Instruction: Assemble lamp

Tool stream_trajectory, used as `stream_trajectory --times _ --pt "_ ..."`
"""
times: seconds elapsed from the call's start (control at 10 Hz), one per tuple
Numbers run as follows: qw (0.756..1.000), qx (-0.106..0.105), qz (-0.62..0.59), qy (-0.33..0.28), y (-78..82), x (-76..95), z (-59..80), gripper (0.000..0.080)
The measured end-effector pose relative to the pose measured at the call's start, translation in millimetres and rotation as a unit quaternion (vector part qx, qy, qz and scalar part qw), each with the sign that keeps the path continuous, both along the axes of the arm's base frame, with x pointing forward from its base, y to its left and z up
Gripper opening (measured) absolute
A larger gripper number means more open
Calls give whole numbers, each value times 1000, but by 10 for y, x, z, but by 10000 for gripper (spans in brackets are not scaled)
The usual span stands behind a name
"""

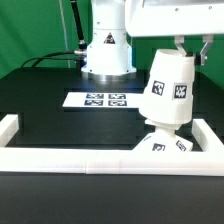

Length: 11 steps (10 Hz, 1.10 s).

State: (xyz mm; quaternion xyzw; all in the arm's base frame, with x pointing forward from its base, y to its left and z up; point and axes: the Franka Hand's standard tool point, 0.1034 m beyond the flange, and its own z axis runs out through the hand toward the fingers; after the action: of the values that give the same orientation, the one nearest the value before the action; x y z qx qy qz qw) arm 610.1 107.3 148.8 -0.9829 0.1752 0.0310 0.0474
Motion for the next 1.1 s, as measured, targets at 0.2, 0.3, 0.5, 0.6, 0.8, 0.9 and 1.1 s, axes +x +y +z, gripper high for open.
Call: stream_trajectory --times 0.2,0.3,0.5,0.6,0.8,0.9,1.1 --pt "1000 0 -1 1 -11 -3 1 45" --pt "1000 0 -1 1 -11 -3 0 45" --pt "1000 0 -1 0 -10 3 4 289" --pt "1000 0 -1 -1 -9 8 8 449" --pt "1000 0 -1 -5 -9 23 18 622" --pt "1000 0 -1 -6 -9 26 20 622" --pt "1000 0 -1 -6 -9 27 22 683"
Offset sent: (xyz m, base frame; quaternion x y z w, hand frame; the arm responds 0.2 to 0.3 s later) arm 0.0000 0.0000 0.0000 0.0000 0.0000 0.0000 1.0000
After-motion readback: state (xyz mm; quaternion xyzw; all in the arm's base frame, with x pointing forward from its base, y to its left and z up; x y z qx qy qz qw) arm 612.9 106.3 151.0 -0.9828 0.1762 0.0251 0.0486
